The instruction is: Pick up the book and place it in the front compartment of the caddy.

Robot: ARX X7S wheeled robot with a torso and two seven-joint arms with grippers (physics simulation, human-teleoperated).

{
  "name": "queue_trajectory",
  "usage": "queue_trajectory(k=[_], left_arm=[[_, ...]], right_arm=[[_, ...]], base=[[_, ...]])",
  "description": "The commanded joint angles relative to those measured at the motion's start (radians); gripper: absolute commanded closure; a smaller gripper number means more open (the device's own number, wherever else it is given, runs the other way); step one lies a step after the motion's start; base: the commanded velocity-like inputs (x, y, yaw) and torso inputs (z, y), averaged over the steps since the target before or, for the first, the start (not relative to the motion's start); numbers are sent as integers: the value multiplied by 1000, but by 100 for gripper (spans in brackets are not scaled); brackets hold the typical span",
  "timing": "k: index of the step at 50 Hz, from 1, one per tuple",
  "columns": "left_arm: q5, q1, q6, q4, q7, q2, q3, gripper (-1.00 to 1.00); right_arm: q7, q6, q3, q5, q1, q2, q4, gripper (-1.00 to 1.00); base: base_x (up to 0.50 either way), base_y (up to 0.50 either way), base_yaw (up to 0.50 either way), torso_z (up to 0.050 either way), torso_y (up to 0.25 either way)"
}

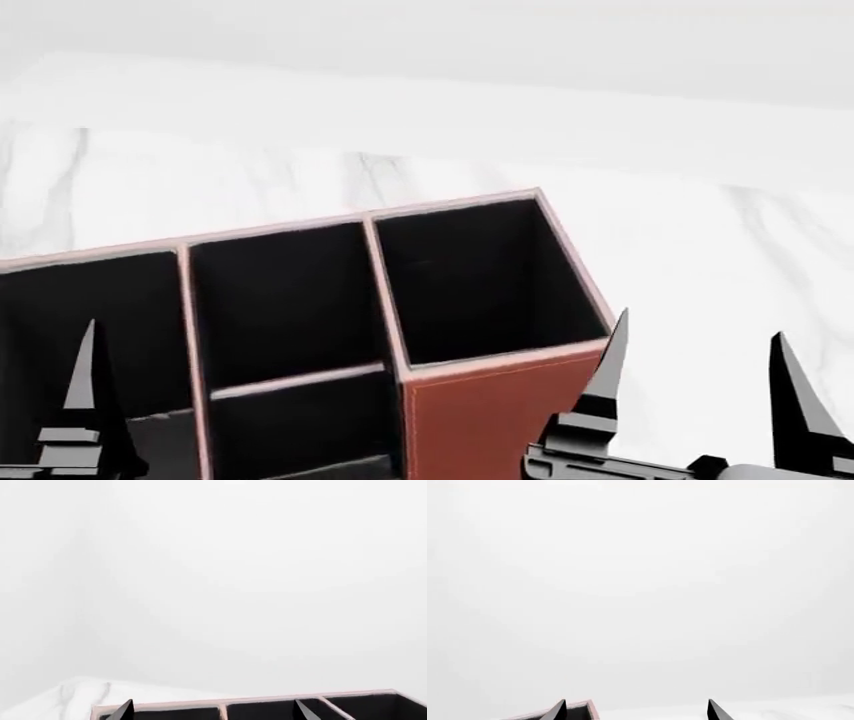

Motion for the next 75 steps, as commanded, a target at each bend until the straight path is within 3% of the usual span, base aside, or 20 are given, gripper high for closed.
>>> queue_trajectory(k=[1,25,30,41,50,55,67,68,69,75], left_arm=[[-17,0,4,-1,-13,-11,4,-100],[-133,-33,-61,-24,-42,-26,-20,-100],[-254,-68,-111,-42,-24,-27,-60,-100],[-290,-210,-239,-14,29,-149,-17,-100],[-428,-175,-375,166,99,-263,33,-100],[-422,-104,-325,216,170,-292,62,-100],[-777,-183,-572,290,168,-400,100,-100],[-927,-281,-722,246,170,-424,222,-100],[-964,-291,-765,247,160,-423,222,-100],[-968,-299,-764,245,153,-422,223,-100]], right_arm=[[12,-6,0,4,2,8,0,-100],[47,-8,29,10,43,28,52,-100],[72,-23,44,-23,73,38,99,-100],[99,9,77,-33,145,65,186,-100],[101,5,94,-38,151,90,193,-100],[108,0,95,-41,153,88,198,-100],[106,-11,97,-36,151,100,201,-100],[120,-39,97,-74,156,110,224,-100],[120,-40,96,-75,156,110,225,-100],[123,-34,95,-72,155,113,218,-100]], base=[[0,0,500,0,0],[0,0,417,0,0],[0,0,0,0,0],[0,0,0,0,0],[0,0,0,0,0],[0,0,0,0,0],[0,0,0,0,0],[0,0,0,0,0],[0,0,0,0,0],[0,0,0,0,0]])
